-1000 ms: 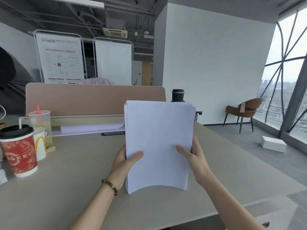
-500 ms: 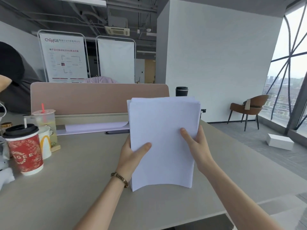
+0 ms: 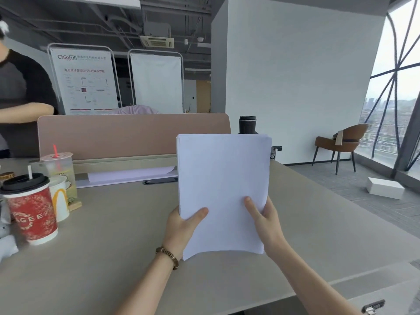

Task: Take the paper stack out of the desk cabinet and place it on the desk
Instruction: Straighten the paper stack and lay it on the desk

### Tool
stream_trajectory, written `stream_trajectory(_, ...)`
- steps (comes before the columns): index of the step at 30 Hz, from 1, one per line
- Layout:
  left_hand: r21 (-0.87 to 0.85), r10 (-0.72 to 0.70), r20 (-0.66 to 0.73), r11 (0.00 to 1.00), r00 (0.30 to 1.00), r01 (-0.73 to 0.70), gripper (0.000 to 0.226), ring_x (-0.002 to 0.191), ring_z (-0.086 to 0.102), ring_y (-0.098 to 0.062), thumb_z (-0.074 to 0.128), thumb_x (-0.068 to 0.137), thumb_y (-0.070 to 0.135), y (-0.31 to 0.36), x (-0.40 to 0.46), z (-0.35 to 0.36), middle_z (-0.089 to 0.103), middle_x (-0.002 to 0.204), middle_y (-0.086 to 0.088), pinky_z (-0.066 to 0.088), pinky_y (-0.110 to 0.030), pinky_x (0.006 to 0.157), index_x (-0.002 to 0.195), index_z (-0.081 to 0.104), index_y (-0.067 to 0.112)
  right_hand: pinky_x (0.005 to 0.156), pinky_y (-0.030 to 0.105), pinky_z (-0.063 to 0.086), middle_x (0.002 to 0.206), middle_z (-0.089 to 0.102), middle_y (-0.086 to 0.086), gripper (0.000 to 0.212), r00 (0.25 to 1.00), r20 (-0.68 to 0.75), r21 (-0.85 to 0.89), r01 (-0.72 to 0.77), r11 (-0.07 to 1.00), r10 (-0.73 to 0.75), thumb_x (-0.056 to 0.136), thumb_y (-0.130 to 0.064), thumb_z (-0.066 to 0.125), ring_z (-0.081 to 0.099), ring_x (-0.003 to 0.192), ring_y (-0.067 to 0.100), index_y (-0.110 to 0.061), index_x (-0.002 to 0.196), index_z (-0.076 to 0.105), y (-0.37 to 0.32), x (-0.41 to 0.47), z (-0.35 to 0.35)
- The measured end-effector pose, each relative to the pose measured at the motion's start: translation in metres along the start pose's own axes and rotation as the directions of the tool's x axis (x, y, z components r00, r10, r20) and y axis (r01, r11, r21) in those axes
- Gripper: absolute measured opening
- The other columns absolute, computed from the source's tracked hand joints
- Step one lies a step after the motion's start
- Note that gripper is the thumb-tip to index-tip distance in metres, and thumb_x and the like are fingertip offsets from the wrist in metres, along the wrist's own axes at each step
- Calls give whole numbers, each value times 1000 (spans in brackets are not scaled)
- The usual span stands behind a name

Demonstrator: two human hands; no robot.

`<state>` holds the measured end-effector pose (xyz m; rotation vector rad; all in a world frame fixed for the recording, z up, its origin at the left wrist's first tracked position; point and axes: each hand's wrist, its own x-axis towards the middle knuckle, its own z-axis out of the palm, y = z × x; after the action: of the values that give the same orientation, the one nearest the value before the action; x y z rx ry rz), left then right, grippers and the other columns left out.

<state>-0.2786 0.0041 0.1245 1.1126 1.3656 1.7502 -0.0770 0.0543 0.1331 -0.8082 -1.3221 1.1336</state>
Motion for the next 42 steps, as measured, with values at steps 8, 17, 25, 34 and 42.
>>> stream_trajectory(8,129,-61,30,990,998,56,16,85,73,4,82,81,19,-21,-12,-4,79,89,18,54,-15,71,95,76,25,102,50,53,130,69,-8,43,987,135,-77,-73,994,83,96,-31,65,67,119,14,-31,136,50,39,-8,-17)
stream_trajectory(17,264,-59,32,963,998,48,11,89,74,-6,83,78,20,-19,-11,-1,78,85,13,57,-28,81,83,76,27,98,50,55,120,72,-7,26,991,91,-188,-83,979,101,95,-26,63,71,109,15,-29,120,53,44,-8,-27)
stream_trajectory(25,276,-22,103,961,994,-8,30,91,73,-5,86,72,19,0,-13,49,78,97,12,58,-30,84,98,72,26,68,28,55,109,71,5,28,990,7,-260,-132,956,139,90,-28,72,71,91,18,-13,107,56,12,-2,-80)
stream_trajectory(34,291,-95,89,954,992,65,48,90,71,-9,89,66,24,-6,-24,134,73,100,9,58,-35,82,103,58,20,72,38,56,108,72,14,32,989,-79,-283,-140,949,123,82,-31,78,70,84,20,-11,102,62,-1,5,-164)
stream_trajectory(42,456,-78,85,890,993,31,51,83,64,-16,87,69,24,-29,-2,213,67,100,1,47,-26,65,103,53,8,63,35,53,96,71,10,51,983,-57,-419,-183,890,175,65,-45,80,68,80,23,-11,101,65,10,57,-230)
